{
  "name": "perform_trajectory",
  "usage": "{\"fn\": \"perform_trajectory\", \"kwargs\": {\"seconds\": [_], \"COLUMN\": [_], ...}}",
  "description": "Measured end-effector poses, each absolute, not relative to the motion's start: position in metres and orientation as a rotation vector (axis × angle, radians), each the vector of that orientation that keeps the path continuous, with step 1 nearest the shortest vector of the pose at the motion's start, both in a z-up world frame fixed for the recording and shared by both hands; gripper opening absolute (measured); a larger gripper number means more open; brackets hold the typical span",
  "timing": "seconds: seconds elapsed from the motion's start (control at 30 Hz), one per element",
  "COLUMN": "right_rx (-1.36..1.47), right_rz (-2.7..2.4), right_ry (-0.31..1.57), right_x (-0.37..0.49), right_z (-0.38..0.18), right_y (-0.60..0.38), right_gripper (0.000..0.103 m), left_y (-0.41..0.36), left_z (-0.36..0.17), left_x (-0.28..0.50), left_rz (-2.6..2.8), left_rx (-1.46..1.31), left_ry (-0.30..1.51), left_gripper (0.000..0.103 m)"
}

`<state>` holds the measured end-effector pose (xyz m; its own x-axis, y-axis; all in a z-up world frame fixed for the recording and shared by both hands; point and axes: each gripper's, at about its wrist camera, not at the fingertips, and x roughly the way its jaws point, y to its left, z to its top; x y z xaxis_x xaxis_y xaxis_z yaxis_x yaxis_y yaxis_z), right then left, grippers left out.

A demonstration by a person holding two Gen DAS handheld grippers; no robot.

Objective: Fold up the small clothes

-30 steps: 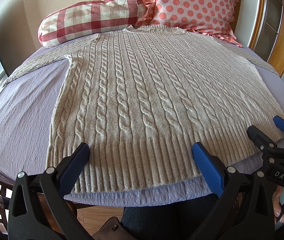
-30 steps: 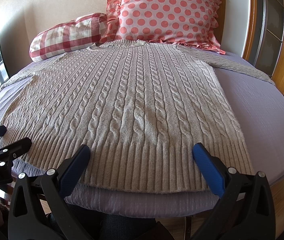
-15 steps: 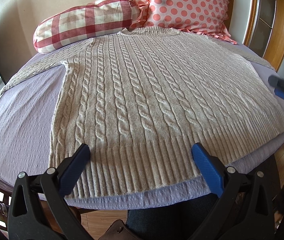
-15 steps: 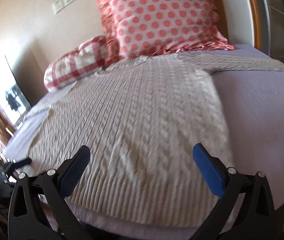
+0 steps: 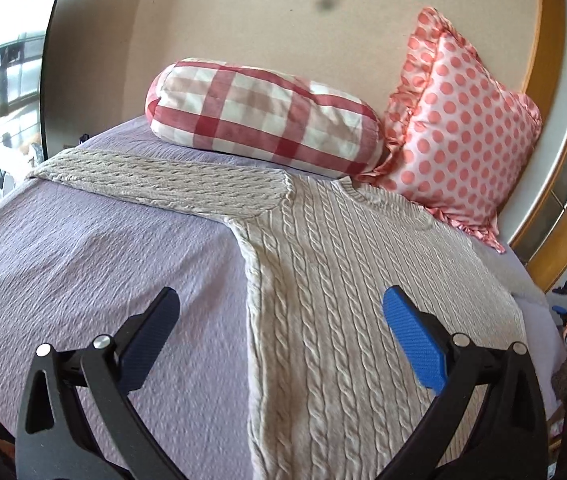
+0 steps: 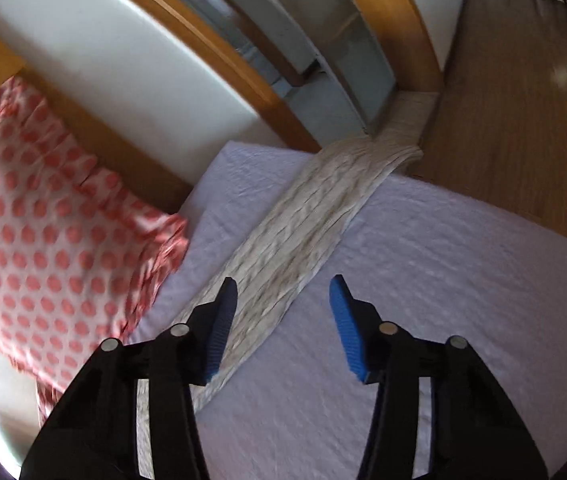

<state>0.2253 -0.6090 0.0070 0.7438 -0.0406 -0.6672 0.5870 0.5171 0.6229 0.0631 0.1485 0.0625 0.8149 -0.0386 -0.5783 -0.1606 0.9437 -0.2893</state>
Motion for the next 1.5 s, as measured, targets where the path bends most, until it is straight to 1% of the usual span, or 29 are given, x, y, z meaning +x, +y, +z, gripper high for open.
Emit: {"fn": "perform_trajectory", "kwargs": {"seconds": [0.03, 0.17, 0.3, 0.33, 0.37, 0.47, 0.6, 0.73, 0.83, 0.93, 1.0, 1.07, 1.13, 1.2, 1.23, 1.27, 1.3, 1.33, 1.37, 1.4, 1.47, 1.5], "right_rx": [0.997, 1.061, 1.078, 1.063, 1.046, 1.029, 0.787, 0.547, 0.423, 0.333, 0.292, 0.192, 0.133, 0.149, 0.163, 0.180, 0.196, 0.211, 0.219, 0.214, 0.203, 0.203], "right_rz": [-0.424, -0.481, -0.506, -0.516, -0.523, -0.491, -0.363, -0.082, 0.190, 0.434, 0.568, 0.656, 0.699, 0.730, 0.724, 0.706, 0.682, 0.648, 0.618, 0.593, 0.541, 0.523], "right_ry": [0.643, 0.654, 0.595, 0.593, 0.607, 0.537, 0.426, 0.365, 0.383, 0.473, 0.599, 0.778, 0.904, 0.904, 0.871, 0.826, 0.779, 0.725, 0.677, 0.647, 0.628, 0.628], "right_x": [0.230, 0.243, 0.250, 0.251, 0.254, 0.246, 0.244, 0.253, 0.261, 0.273, 0.285, 0.291, 0.286, 0.273, 0.267, 0.264, 0.262, 0.255, 0.250, 0.245, 0.238, 0.238], "right_z": [0.001, -0.017, -0.021, -0.023, -0.025, -0.016, 0.052, 0.127, 0.153, 0.145, 0.117, 0.077, 0.048, 0.045, 0.052, 0.061, 0.071, 0.081, 0.090, 0.099, 0.105, 0.105], "right_y": [-0.615, -0.634, -0.640, -0.642, -0.642, -0.639, -0.589, -0.476, -0.368, -0.257, -0.184, -0.116, -0.078, -0.080, -0.088, -0.103, -0.118, -0.135, -0.153, -0.163, -0.185, -0.192], "right_gripper": [0.046, 0.044, 0.041, 0.030, 0.010, 0.009, 0.009, 0.008, 0.008, 0.008, 0.009, 0.010, 0.009, 0.010, 0.016, 0.030, 0.042, 0.064, 0.071, 0.071, 0.071, 0.071], "left_y": [0.156, 0.180, 0.194, 0.197, 0.200, 0.213, 0.238, 0.268, 0.292, 0.312, 0.321, 0.332, 0.345, 0.359, 0.365, 0.372, 0.379, 0.387, 0.394, 0.402, 0.415, 0.422], "left_z": [0.061, 0.055, 0.055, 0.055, 0.054, 0.053, 0.056, 0.062, 0.063, 0.061, 0.058, 0.053, 0.050, 0.047, 0.046, 0.045, 0.044, 0.042, 0.040, 0.036, 0.029, 0.024], "left_x": [0.068, 0.083, 0.091, 0.092, 0.093, 0.095, 0.093, 0.092, 0.091, 0.095, 0.103, 0.109, 0.115, 0.119, 0.120, 0.122, 0.124, 0.126, 0.128, 0.131, 0.138, 0.141], "left_rz": [0.079, 0.142, 0.183, 0.190, 0.198, 0.222, 0.265, 0.292, 0.311, 0.330, 0.348, 0.370, 0.391, 0.417, 0.430, 0.435, 0.436, 0.425, 0.408, 0.395, 0.382, 0.368], "left_rx": [-0.357, -0.408, -0.407, -0.409, -0.411, -0.422, -0.436, -0.480, -0.561, -0.630, -0.653, -0.674, -0.701, -0.719, -0.723, -0.729, -0.743, -0.768, -0.799, -0.835, -0.891, -0.924], "left_ry": [0.627, 0.656, 0.664, 0.664, 0.666, 0.681, 0.677, 0.657, 0.646, 0.639, 0.652, 0.669, 0.685, 0.691, 0.689, 0.684, 0.677, 0.664, 0.651, 0.645, 0.652, 0.660], "left_gripper": [0.101, 0.101, 0.101, 0.101, 0.101, 0.101, 0.101, 0.101, 0.101, 0.101, 0.101, 0.101, 0.101, 0.101, 0.101, 0.101, 0.101, 0.101, 0.101, 0.100, 0.094, 0.089]}}
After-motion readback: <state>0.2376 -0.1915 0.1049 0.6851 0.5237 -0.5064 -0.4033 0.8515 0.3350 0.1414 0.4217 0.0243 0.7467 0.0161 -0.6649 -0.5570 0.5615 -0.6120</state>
